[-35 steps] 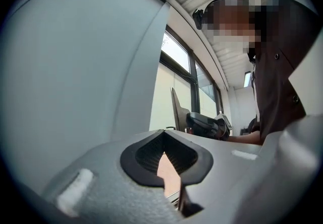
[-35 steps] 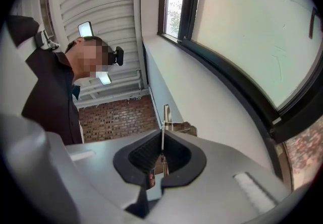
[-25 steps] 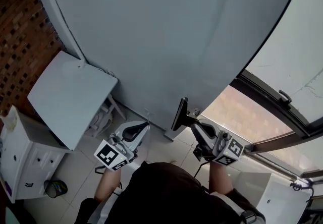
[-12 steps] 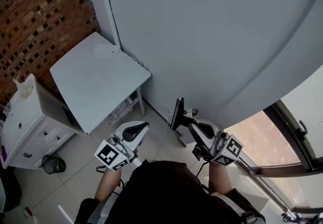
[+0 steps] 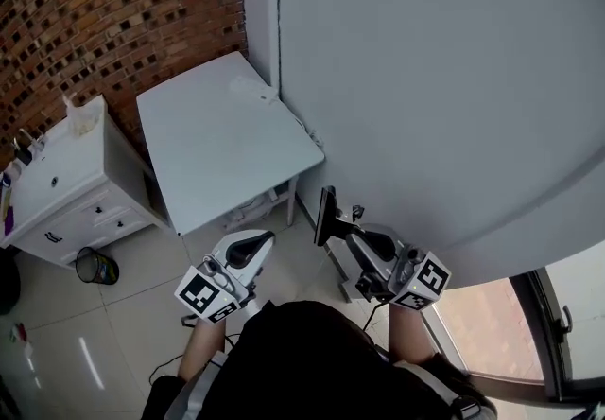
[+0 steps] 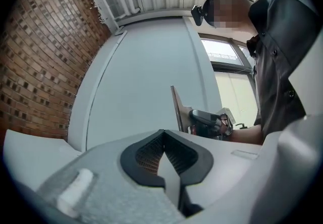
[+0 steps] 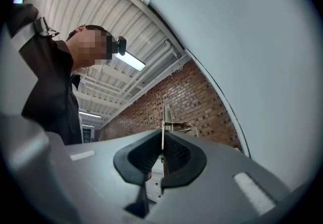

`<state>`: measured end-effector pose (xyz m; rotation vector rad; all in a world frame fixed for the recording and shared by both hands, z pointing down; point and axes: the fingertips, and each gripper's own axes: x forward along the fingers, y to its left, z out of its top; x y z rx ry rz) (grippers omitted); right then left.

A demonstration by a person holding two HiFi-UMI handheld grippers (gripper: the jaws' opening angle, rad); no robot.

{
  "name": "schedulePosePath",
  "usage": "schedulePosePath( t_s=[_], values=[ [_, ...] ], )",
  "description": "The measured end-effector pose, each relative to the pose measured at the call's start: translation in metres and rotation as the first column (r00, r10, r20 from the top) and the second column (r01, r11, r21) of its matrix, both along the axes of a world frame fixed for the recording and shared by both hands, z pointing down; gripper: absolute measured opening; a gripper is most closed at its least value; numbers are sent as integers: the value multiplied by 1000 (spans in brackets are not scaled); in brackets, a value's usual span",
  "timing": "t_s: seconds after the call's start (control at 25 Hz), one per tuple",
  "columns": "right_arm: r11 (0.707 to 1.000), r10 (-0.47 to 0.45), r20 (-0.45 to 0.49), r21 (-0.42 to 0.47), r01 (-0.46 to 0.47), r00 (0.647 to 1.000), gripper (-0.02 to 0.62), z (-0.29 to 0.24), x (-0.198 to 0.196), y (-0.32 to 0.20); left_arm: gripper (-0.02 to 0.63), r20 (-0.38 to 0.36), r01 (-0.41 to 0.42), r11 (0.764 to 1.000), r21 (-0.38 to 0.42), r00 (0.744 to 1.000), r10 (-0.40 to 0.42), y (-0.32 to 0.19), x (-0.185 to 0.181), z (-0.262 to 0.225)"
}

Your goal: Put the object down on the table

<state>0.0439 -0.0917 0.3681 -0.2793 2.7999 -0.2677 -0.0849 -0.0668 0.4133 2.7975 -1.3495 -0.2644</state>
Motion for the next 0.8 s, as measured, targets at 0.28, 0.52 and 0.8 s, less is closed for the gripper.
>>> schedulePosePath(
  t_s=[0.28, 0.52, 0.8],
  values=[
    [987, -161, -19, 3, 161, 987, 11, -1, -42, -15, 0, 3, 184, 983, -28, 983, -184, 10, -35, -1],
    [963, -270, -37, -8, 270, 962, 11, 13, -67, -18, 0, 12, 322, 944, -65, 947, -322, 21, -59, 15],
    [936, -350, -33, -45, 348, 936, 11, 16, -78, -29, 0, 12, 438, 894, -94, 898, -439, 34, -72, 19]
  ],
)
